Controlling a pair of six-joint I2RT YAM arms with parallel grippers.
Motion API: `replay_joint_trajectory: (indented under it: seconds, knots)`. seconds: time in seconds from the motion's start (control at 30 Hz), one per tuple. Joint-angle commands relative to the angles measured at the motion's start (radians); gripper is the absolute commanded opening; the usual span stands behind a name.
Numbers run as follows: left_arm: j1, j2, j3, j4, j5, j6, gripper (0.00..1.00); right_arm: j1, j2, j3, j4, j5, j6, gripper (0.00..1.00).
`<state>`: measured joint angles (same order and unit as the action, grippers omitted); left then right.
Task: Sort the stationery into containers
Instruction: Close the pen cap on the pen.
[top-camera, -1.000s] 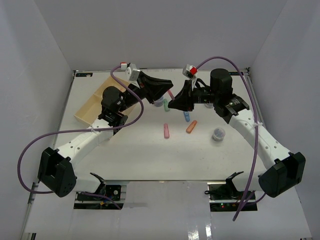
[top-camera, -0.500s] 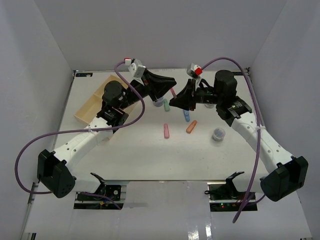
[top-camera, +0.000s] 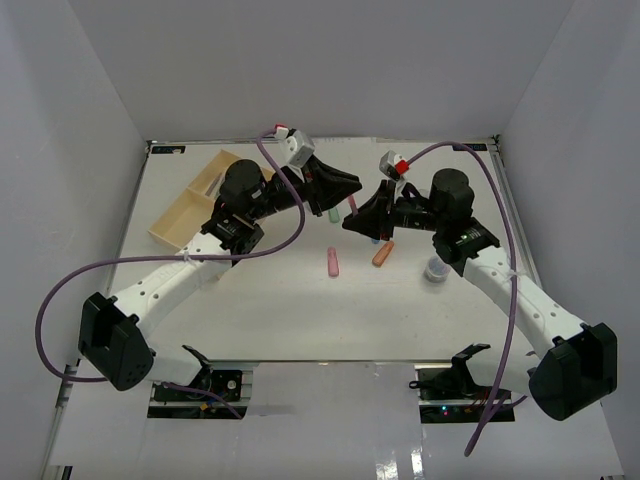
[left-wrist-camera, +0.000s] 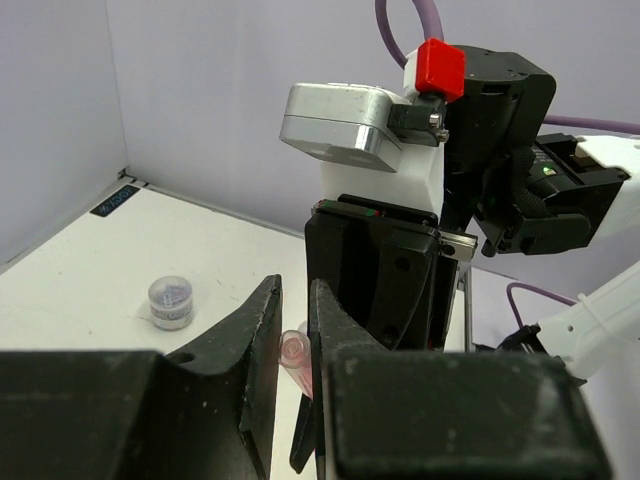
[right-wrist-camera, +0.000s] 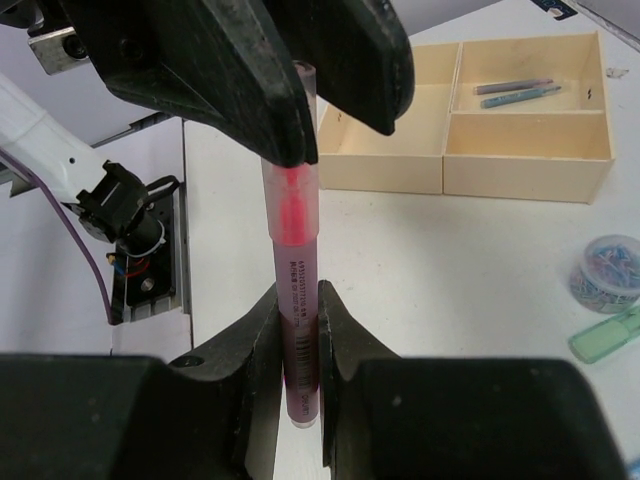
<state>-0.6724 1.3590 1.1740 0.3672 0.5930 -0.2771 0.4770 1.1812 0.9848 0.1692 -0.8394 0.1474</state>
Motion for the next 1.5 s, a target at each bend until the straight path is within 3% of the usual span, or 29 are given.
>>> replay_joint_trajectory:
  seconds: [0.0, 0.43, 0.97, 1.2, 1.3, 1.47]
  knots:
    - [-0.056, 0.046, -0.06, -0.191, 0.186, 0.003, 0.0, -0.005, -0.061, 0.029, 0.303, 0.074, 0.044, 0.15]
    - [-0.056, 0.026, -0.12, -0.134, 0.088, -0.005, 0.0, -0.005, -0.054, -0.049, 0.27, 0.076, 0.034, 0.21]
    - [-0.056, 0.023, -0.159, -0.083, 0.11, -0.004, 0.0, -0.006, -0.046, -0.078, 0.271, 0.083, 0.043, 0.27]
    - [-0.056, 0.022, -0.143, -0.097, 0.041, 0.015, 0.0, -0.006, -0.049, -0.087, 0.242, 0.076, 0.034, 0.47]
    - [-0.056, 0.026, -0.123, -0.123, -0.021, 0.03, 0.0, -0.006, -0.057, -0.103, 0.208, 0.076, 0.02, 0.64]
    - [-0.052, 0.034, -0.099, -0.145, -0.102, 0.047, 0.0, -0.006, -0.091, -0.141, 0.145, 0.097, -0.009, 0.81]
